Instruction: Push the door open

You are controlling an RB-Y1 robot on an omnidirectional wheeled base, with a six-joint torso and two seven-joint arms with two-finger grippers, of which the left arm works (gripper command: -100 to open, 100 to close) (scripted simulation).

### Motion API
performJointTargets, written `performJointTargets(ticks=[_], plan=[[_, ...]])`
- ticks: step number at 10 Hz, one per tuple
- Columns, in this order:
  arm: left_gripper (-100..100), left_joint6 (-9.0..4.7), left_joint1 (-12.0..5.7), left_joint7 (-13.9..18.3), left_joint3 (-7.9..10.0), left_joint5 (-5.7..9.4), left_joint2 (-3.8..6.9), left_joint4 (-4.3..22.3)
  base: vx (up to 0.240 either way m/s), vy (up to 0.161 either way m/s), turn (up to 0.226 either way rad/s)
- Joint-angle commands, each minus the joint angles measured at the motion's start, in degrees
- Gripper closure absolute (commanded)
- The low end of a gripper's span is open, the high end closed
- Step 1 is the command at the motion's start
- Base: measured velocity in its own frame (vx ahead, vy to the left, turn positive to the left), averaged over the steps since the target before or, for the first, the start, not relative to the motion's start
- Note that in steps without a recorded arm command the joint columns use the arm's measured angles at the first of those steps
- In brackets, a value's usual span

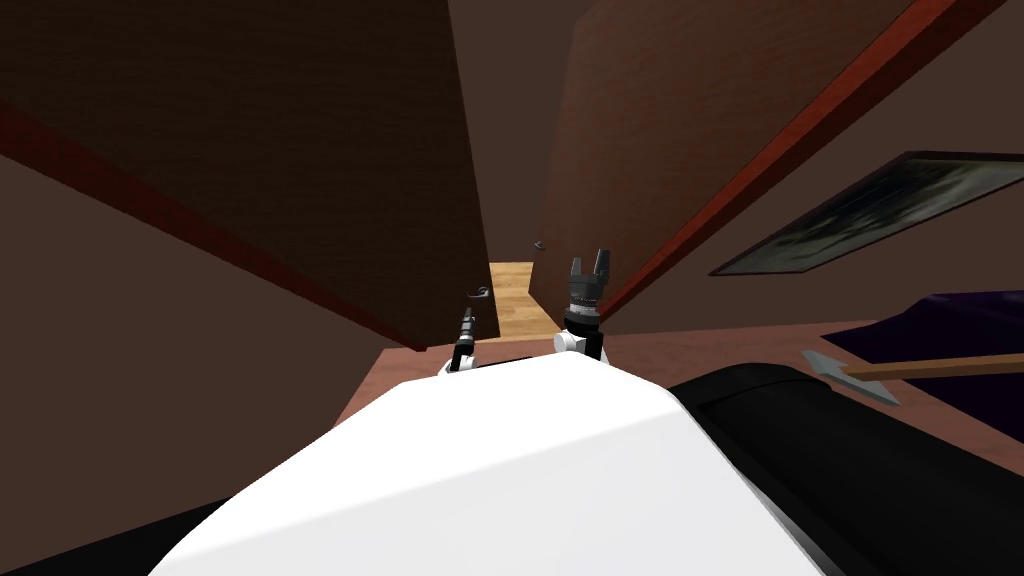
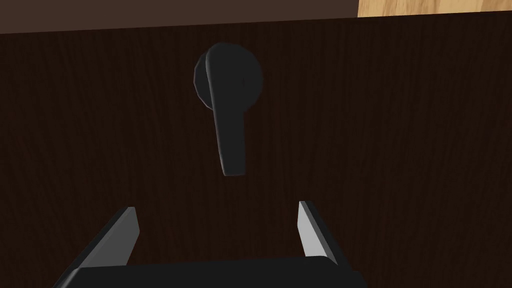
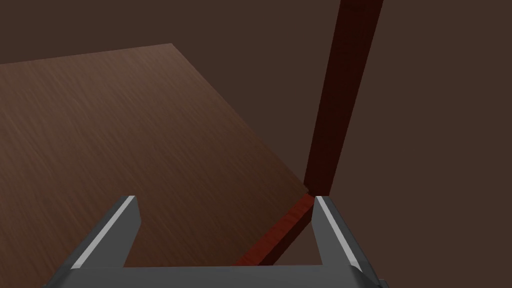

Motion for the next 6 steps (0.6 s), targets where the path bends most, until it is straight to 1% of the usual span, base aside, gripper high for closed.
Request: performJointTargets(ticks=[1, 2, 4, 5, 6], plan=[[-100, -0.19, -0.03, 0.13, 0.17, 0.03, 0.33, 0.23, 0.182, -0.044, -0.018], [-100, -0.30, -0.07, 0.18, 0.29, 0.06, 0.28, 0.37, 0.184, -0.012, -0.025], [-100, -0.49, -0.14, 0.28, 0.52, 0.11, -0.25, 0.63, 0.188, -0.003, -0.030], [-100, -0.58, -0.17, 0.33, 0.62, 0.13, -0.68, 0.74, 0.180, -0.017, -0.020], [-100, -0.69, -0.22, 0.39, 0.76, 0.16, -1.44, 0.89, 0.191, -0.023, -0.028]])
